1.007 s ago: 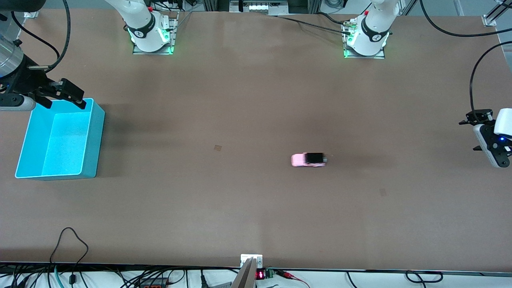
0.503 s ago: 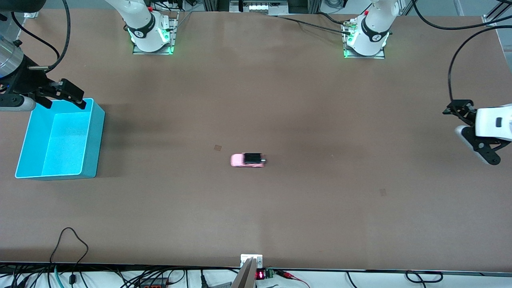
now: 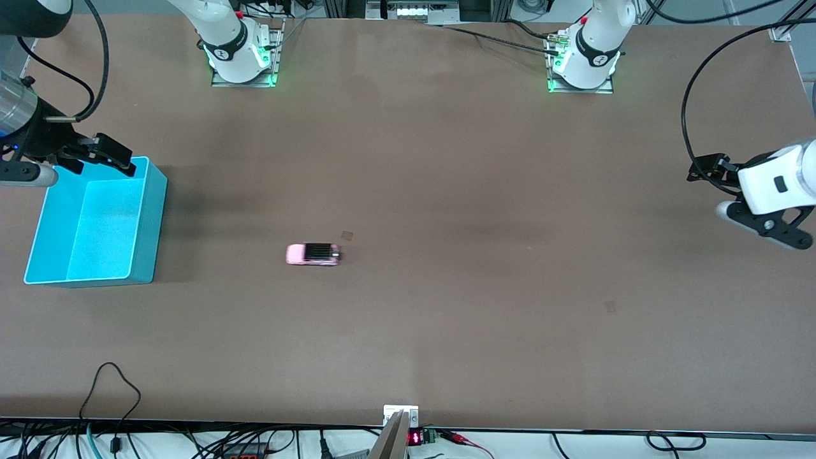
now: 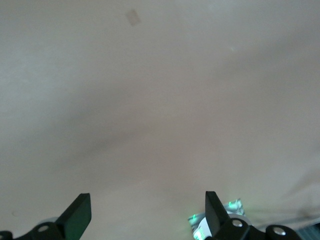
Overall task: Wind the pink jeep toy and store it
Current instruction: 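Lower the right gripper over the jeep beside the blue bin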
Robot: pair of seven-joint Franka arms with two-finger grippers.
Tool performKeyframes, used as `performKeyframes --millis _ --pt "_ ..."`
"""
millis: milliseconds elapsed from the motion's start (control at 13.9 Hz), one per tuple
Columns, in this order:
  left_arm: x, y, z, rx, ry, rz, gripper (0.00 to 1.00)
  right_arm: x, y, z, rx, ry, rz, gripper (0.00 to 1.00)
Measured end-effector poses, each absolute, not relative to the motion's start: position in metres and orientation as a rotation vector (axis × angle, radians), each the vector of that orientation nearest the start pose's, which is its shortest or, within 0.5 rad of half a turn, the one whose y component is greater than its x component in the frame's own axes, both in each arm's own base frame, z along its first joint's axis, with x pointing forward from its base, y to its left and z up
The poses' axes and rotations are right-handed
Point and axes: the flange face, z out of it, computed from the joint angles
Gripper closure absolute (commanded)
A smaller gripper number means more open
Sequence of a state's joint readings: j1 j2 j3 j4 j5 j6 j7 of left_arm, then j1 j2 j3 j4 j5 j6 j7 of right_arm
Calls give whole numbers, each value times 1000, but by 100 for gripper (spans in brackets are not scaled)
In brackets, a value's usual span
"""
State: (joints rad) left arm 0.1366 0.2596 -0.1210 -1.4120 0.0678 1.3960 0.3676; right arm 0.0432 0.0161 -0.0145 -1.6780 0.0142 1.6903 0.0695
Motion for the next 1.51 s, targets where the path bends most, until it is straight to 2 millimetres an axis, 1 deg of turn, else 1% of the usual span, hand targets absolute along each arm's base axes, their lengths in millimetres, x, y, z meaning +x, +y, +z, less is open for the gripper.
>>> performKeyframes --millis 288,431,575,647,863,1078,1222,1510 --pt "586 30 543 -3177 106 235 0 569 14 559 -3127 -47 80 0" --pt "580 36 555 -3184 20 105 0 572 11 549 -3123 -106 119 0" --pt "573 44 563 -3184 -9 81 0 577 10 535 -3110 -232 157 0" --pt "571 46 563 -3184 -15 83 0 579 10 527 -3096 -324 179 0" --pt "570 42 563 -3184 -6 99 0 588 6 499 -3028 -613 244 0" --pt "568 36 565 -3185 14 108 0 598 3 467 -2887 -993 285 0" --pt "568 29 566 -3184 33 110 0 608 1 442 -2761 -1256 281 0" --pt "568 25 567 -3179 46 108 0 629 -19 379 -2458 -1760 204 0"
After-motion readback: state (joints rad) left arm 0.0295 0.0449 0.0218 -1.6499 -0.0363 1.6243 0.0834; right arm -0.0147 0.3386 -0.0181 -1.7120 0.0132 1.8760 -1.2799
